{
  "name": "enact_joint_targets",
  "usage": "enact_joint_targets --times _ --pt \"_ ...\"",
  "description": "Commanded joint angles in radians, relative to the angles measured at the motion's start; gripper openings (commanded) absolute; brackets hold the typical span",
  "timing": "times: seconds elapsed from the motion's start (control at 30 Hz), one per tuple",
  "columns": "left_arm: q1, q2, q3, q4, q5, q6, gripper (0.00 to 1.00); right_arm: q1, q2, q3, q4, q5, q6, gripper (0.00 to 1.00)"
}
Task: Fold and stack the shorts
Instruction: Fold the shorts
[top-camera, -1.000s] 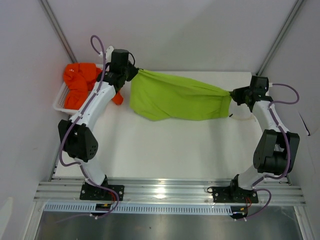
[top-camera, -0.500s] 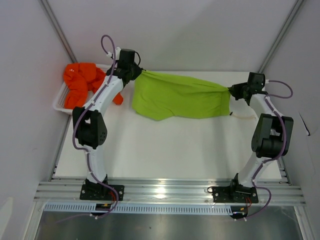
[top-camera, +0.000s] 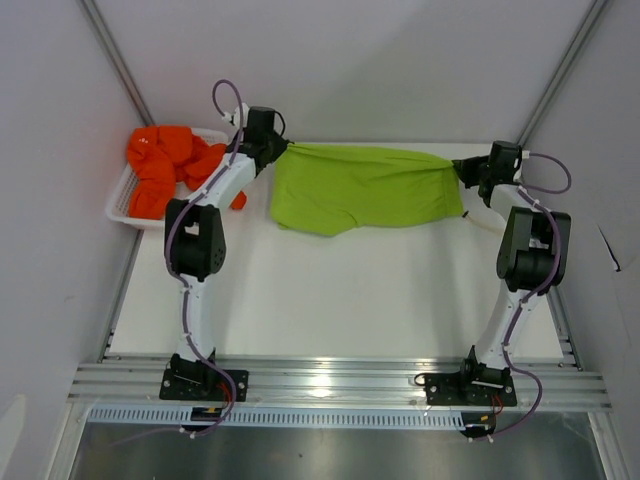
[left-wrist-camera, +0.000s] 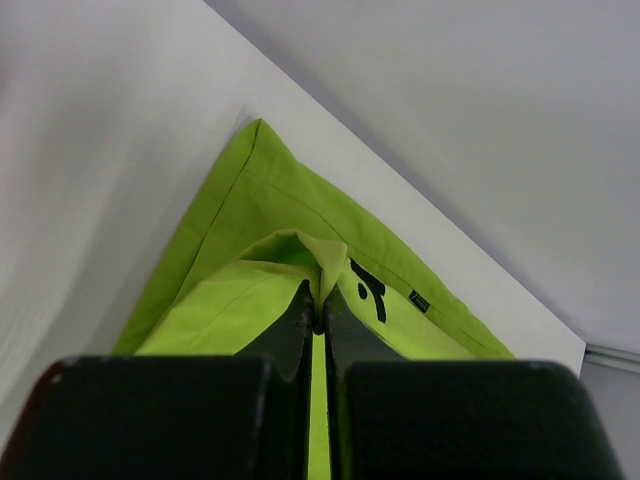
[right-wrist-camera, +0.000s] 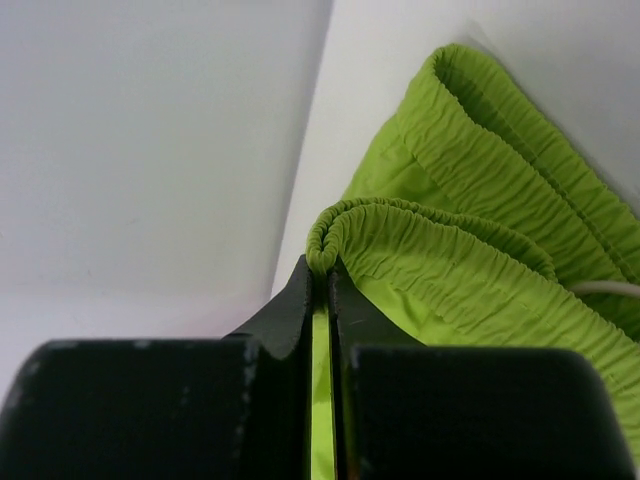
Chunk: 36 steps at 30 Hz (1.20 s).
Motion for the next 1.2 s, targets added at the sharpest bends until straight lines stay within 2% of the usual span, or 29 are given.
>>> enact_joint_targets --times 0.0,0.07,0.1,0.13,0.17,0.23,0.27,0.3,0.33,0.37,0.4,0.5,0.63,0.7,0.87,0.97,1.07,1.17 --pt "0.035 0.051 0.052 0.137 -0.014 0.003 0.00 -0.006 0.078 0.076 0.199 0.027 -0.010 0.00" --pt "0.044 0.078 0.053 0.180 0.008 0.003 0.01 0.003 0.120 0.111 0.233 0.026 -0.027 0.03" --pt "0.049 0.109 0.062 0.194 0.045 0.006 0.08 0.003 0.169 0.133 0.250 0.015 -0.034 0.12" --pt "0.056 0.123 0.076 0.185 0.056 -0.003 0.29 0.008 0.194 0.177 0.262 -0.014 -0.051 0.37" --pt "0.061 0.137 0.082 0.174 0.065 -0.004 0.39 0.008 0.215 0.203 0.259 -0.022 -0.059 0.48" --pt "0.070 0.148 0.108 0.154 0.076 -0.003 0.54 0.011 0.250 0.236 0.277 -0.045 -0.086 0.56" --pt "0.072 0.145 0.114 0.133 0.072 0.005 0.68 0.011 0.249 0.258 0.274 -0.052 -0.103 0.65" --pt "0.075 0.135 0.116 0.127 0.068 0.012 0.71 0.011 0.245 0.268 0.268 -0.057 -0.160 0.67" --pt "0.076 0.111 0.111 0.119 0.053 0.022 0.92 0.012 0.220 0.274 0.255 -0.060 -0.195 0.79" --pt "0.076 0.096 0.114 0.105 0.042 0.040 0.99 0.012 0.202 0.279 0.229 -0.053 -0.229 0.82" --pt "0.078 0.080 0.113 0.087 0.036 0.052 0.99 0.014 0.180 0.273 0.174 -0.030 -0.294 0.87" --pt "0.079 0.010 0.096 0.041 0.022 0.083 0.99 0.008 0.099 0.202 0.124 -0.039 -0.396 0.88" --pt "0.075 -0.087 0.000 0.034 0.071 0.097 0.99 0.008 0.013 0.073 0.141 -0.075 -0.477 0.83" --pt "0.067 -0.136 -0.068 0.044 0.111 0.112 0.99 0.009 0.014 0.067 0.089 -0.069 -0.499 0.78" --pt "0.021 -0.202 -0.125 -0.011 0.125 0.169 0.99 0.017 0.091 0.186 -0.068 -0.026 -0.594 0.82" --pt "0.004 -0.257 -0.210 0.007 0.116 0.186 0.99 0.023 0.169 0.301 -0.205 0.006 -0.643 0.83" --pt "0.003 -0.296 -0.263 0.024 0.127 0.192 0.99 0.026 0.252 0.386 -0.304 0.018 -0.665 0.79" --pt "0.000 -0.308 -0.274 0.022 0.134 0.207 0.99 0.061 0.332 0.548 -0.463 0.076 -0.727 0.74"
